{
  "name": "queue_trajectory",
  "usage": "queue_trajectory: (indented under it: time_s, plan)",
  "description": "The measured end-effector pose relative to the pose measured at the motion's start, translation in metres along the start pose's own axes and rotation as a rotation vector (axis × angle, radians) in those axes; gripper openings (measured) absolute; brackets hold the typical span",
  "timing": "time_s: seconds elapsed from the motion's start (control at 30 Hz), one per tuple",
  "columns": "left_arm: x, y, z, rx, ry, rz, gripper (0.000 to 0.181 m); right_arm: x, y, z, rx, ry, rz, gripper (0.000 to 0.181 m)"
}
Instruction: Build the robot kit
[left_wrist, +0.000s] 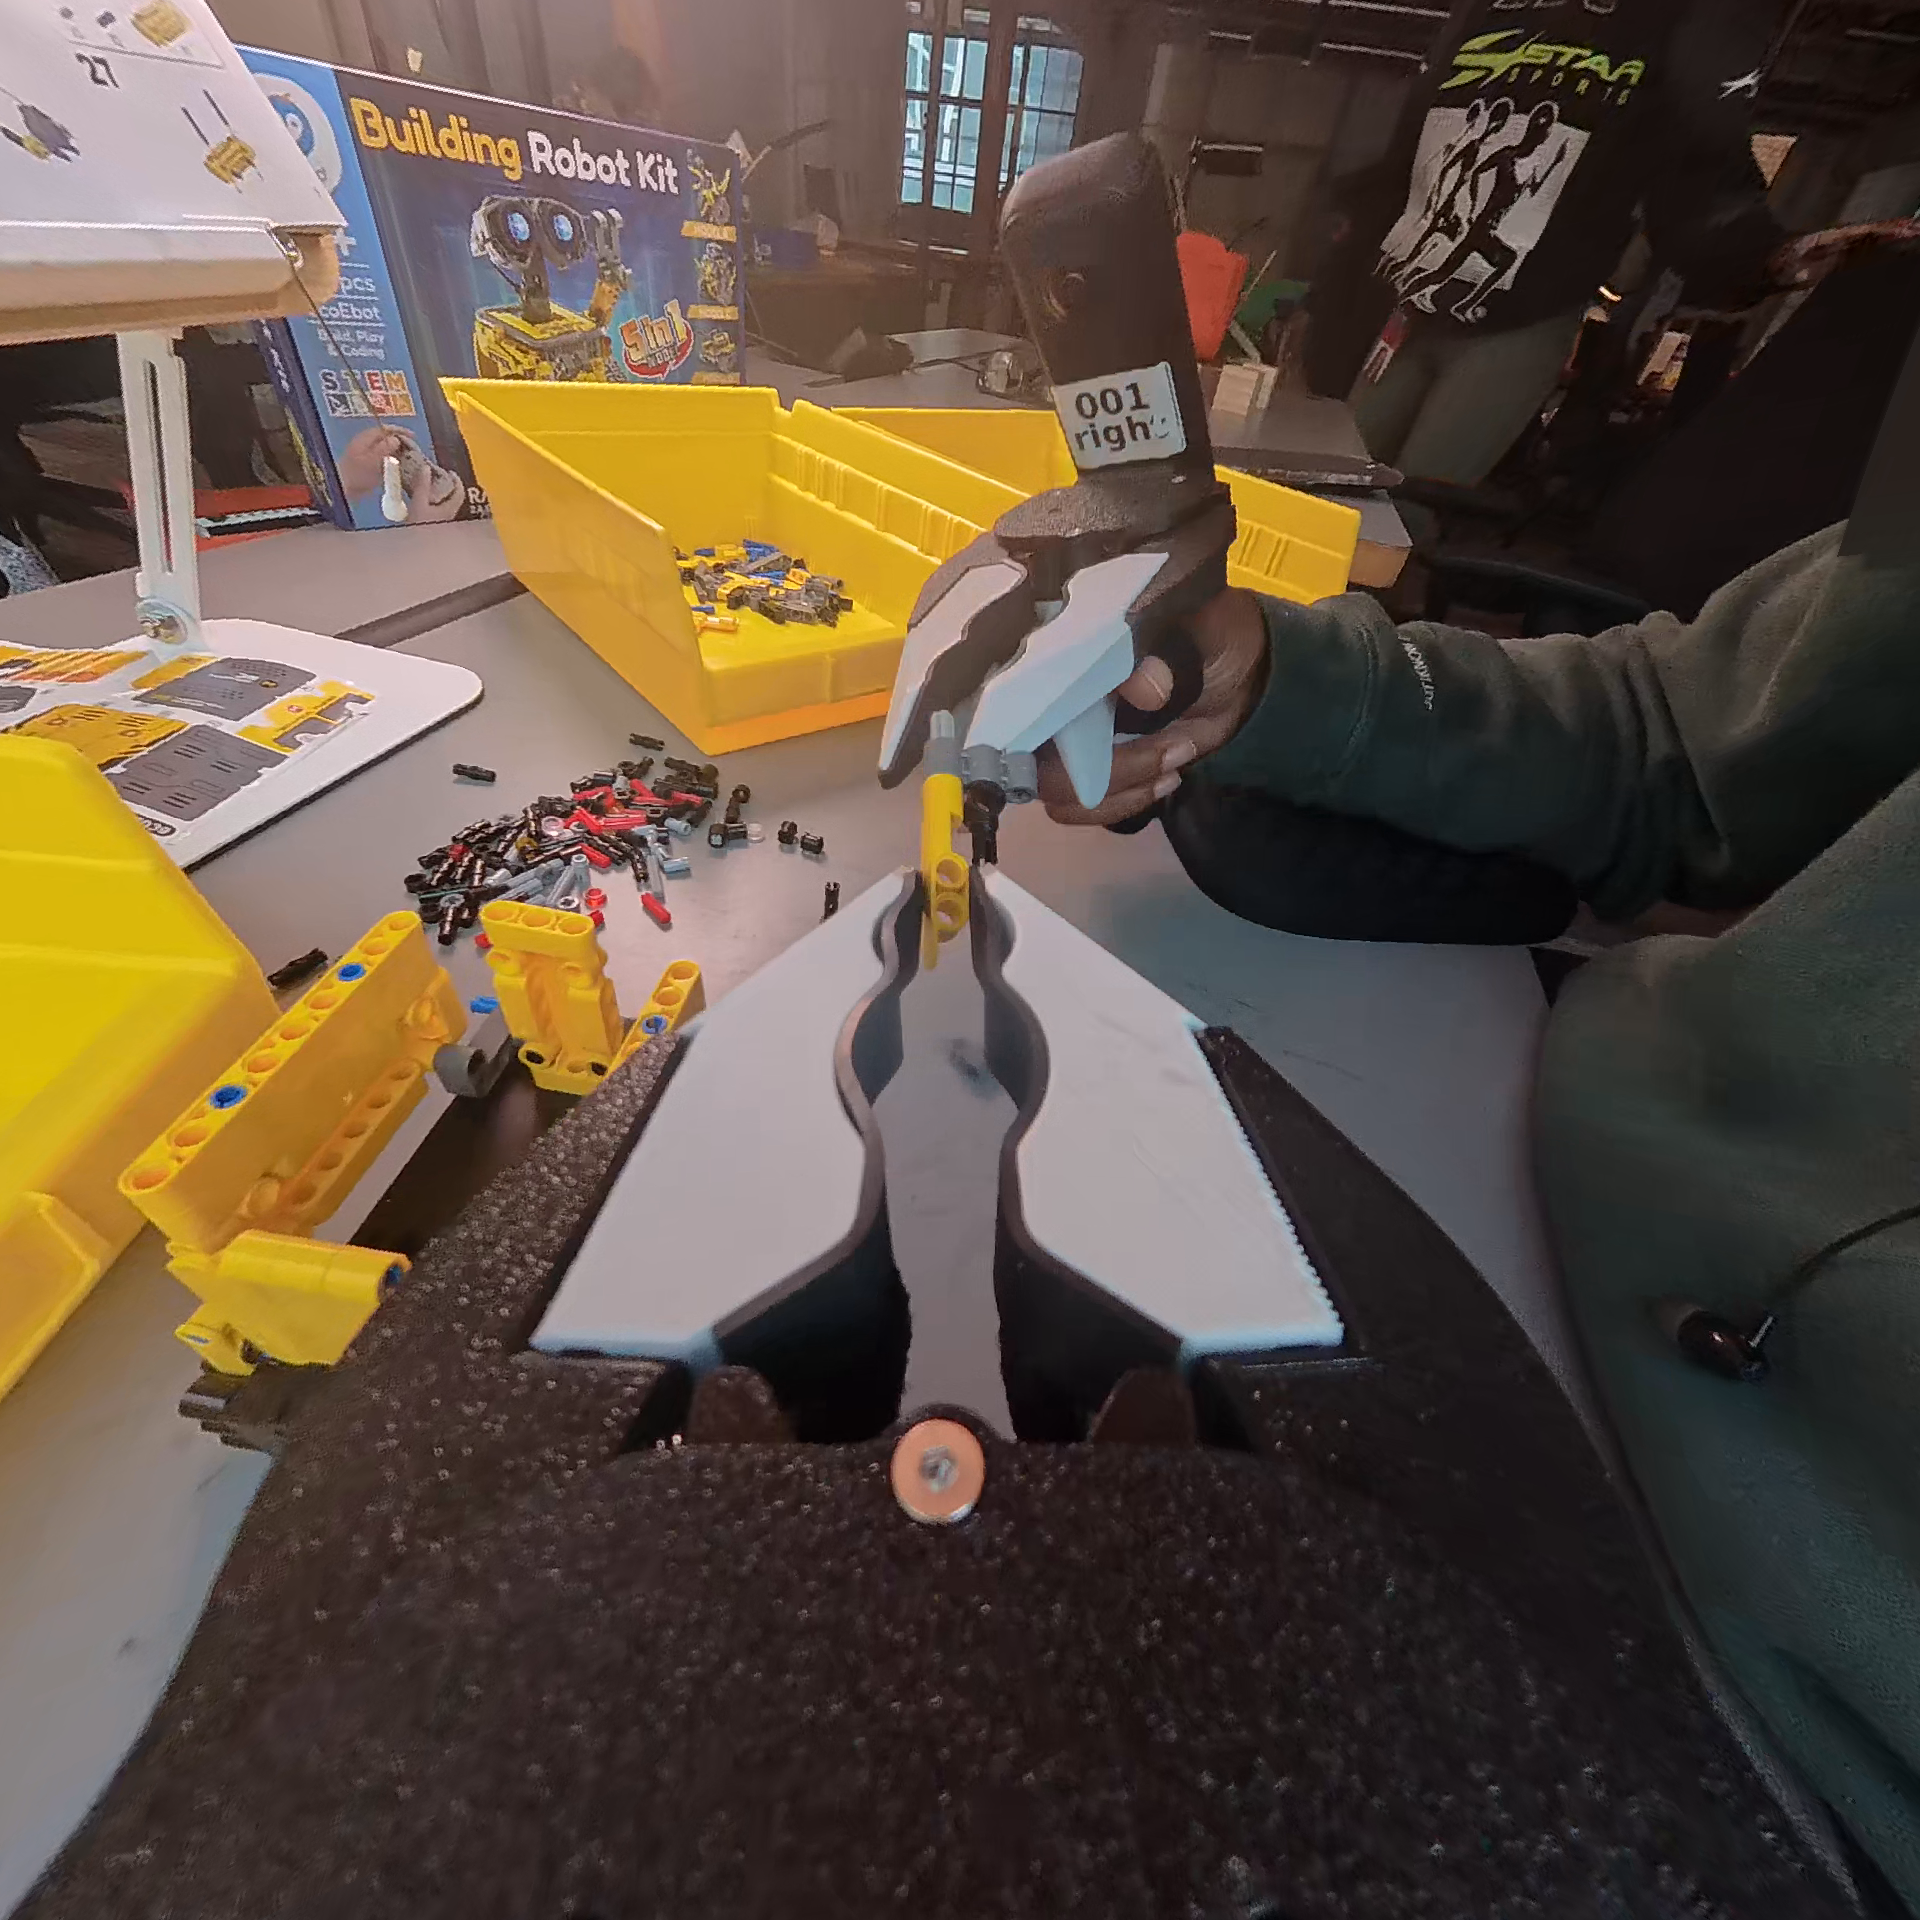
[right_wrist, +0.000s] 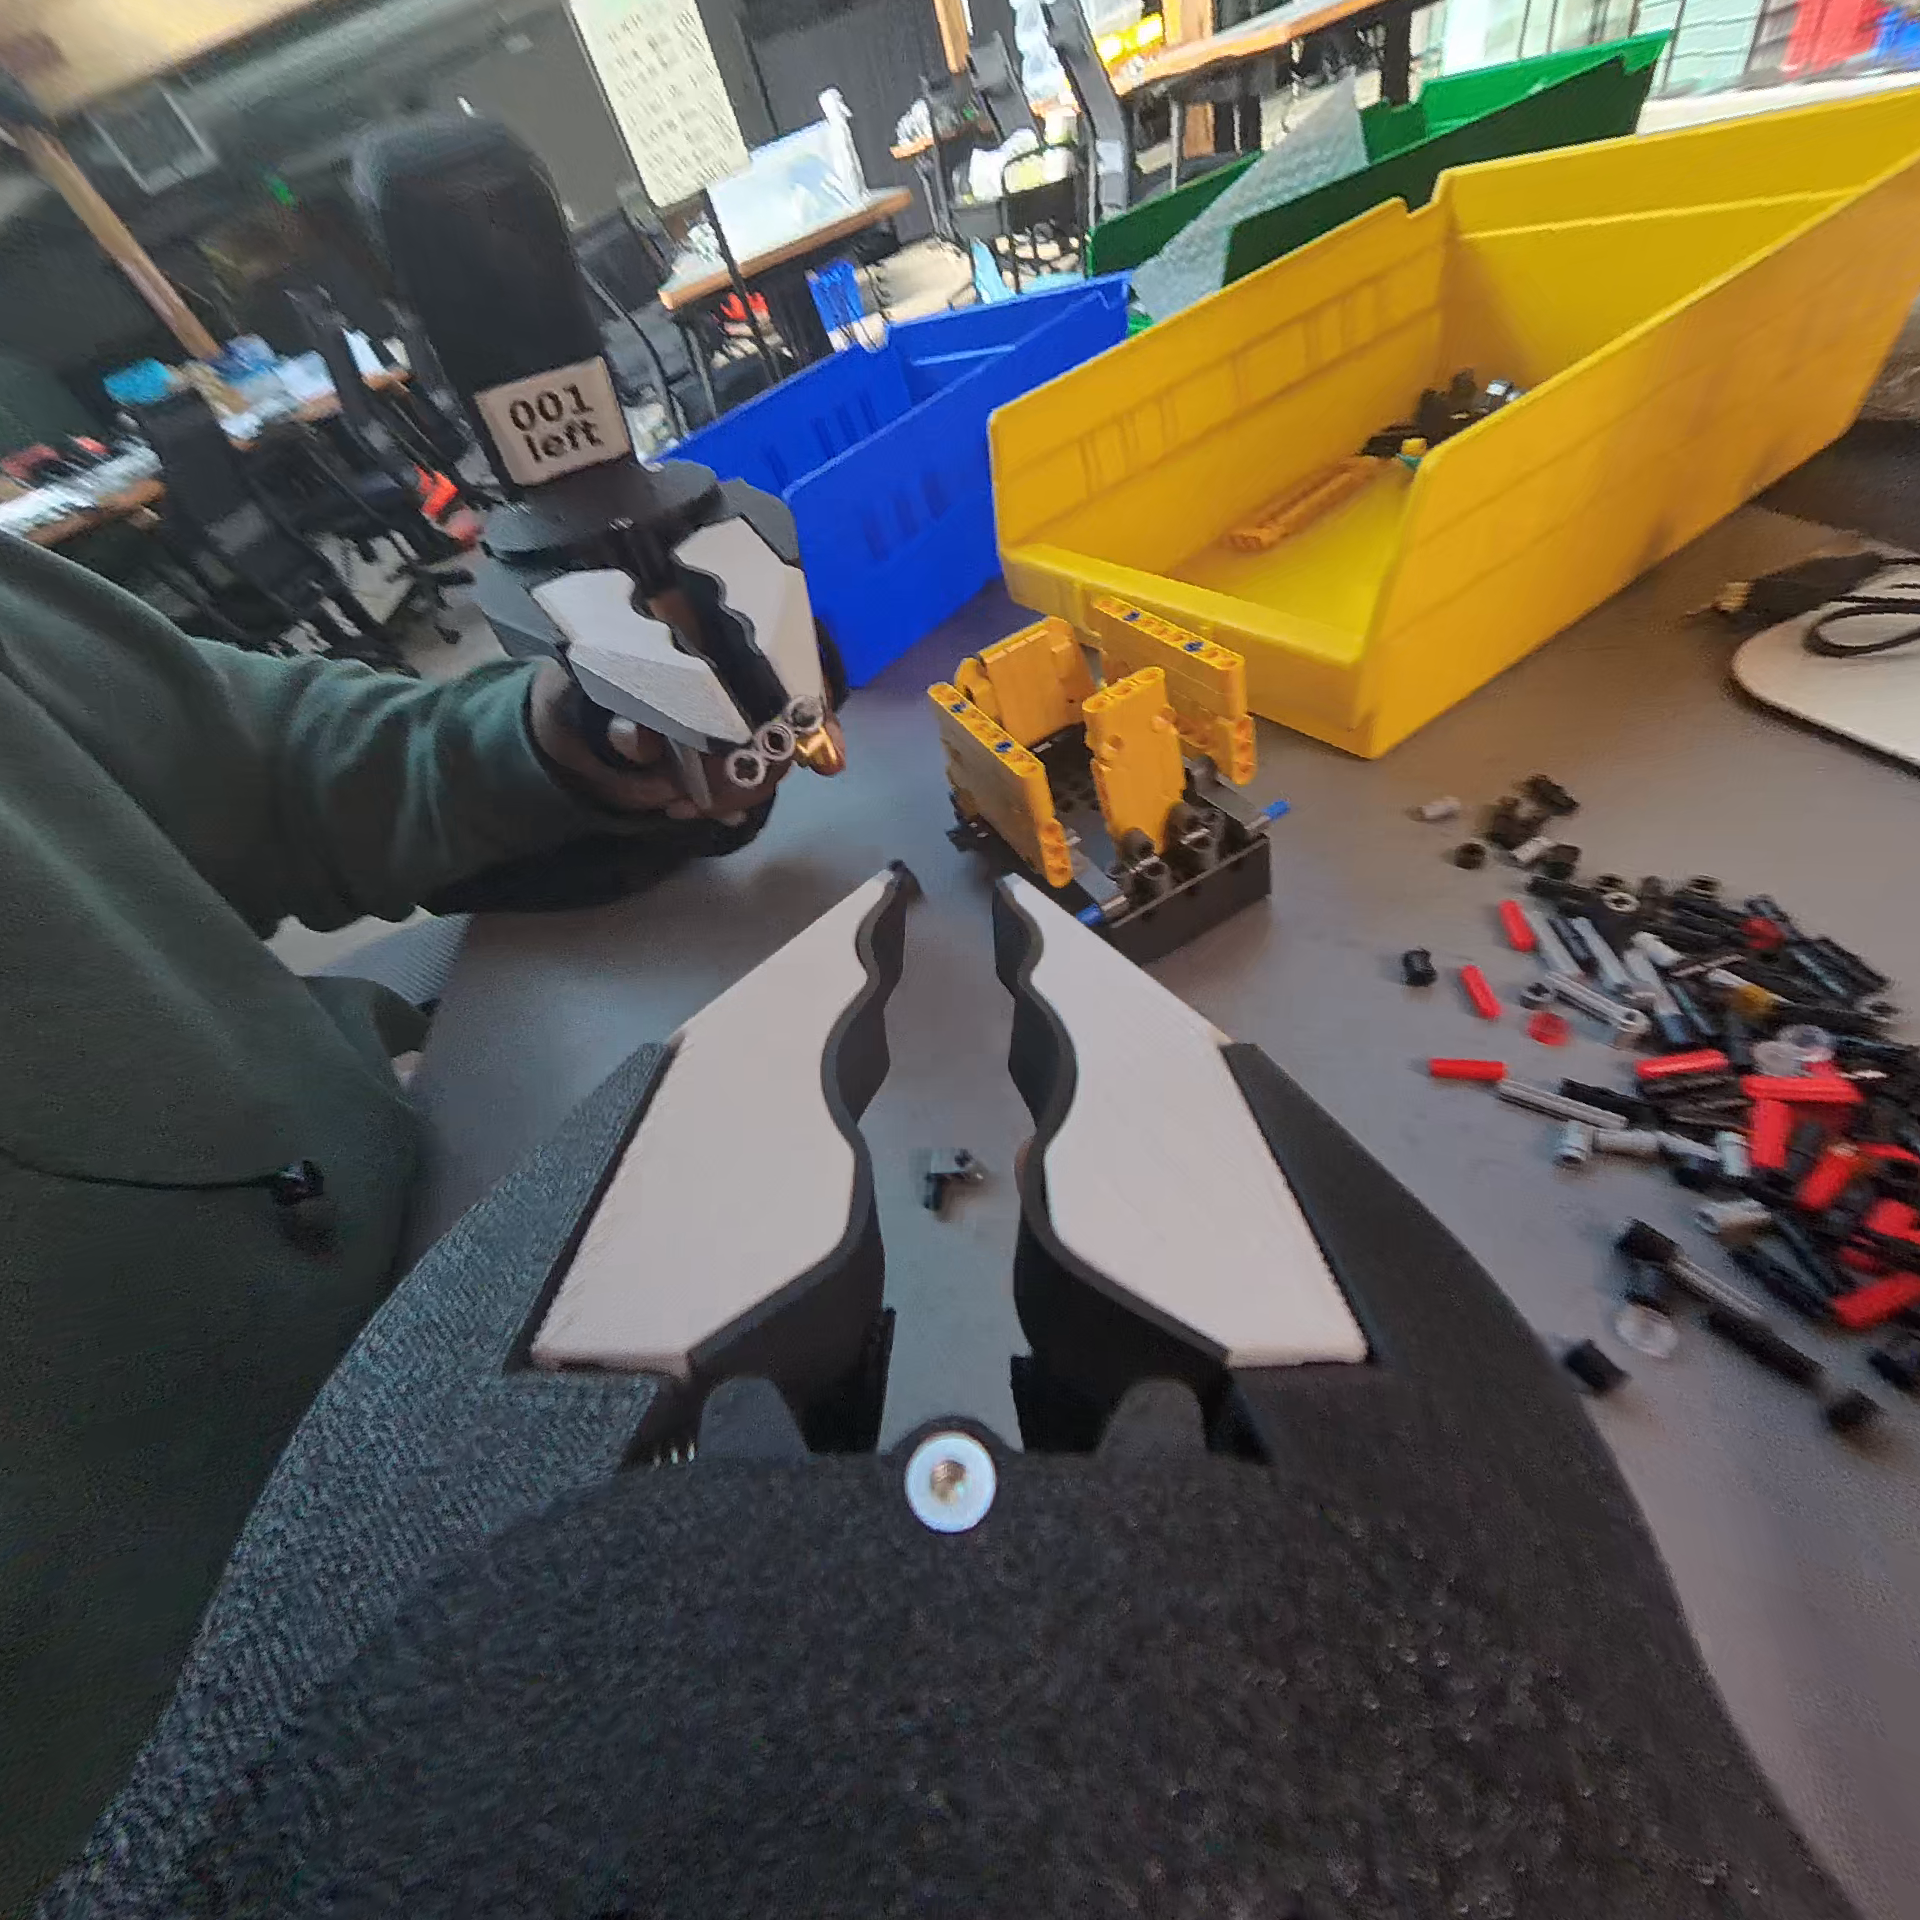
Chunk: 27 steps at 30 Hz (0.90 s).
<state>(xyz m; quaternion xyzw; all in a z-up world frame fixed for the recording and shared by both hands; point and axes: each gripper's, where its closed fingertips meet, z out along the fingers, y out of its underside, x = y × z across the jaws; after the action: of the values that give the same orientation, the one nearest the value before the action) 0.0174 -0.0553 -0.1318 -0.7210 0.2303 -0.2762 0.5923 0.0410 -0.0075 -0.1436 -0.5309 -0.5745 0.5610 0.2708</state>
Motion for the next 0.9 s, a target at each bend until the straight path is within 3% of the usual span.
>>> queue_trajectory:
  time_s: [0.23, 0.5, 0.9]
  plan:
    - [-0.004, 0.005, 0.0, -0.011, 0.012, -0.048, 0.007, 0.019, 0.032, -0.014, -0.251, 0.085, -0.129, 0.014]
    - [-0.015, 0.005, -0.003, 0.005, -0.007, -0.105, 0.007, -0.001, 0.074, -0.012, -0.578, -0.061, -0.315, 0.017]
    - [-0.018, 0.011, -0.002, -0.02, -0.01, -0.127, 0.007, -0.003, 0.102, 0.017, -0.717, -0.053, -0.388, 0.017]
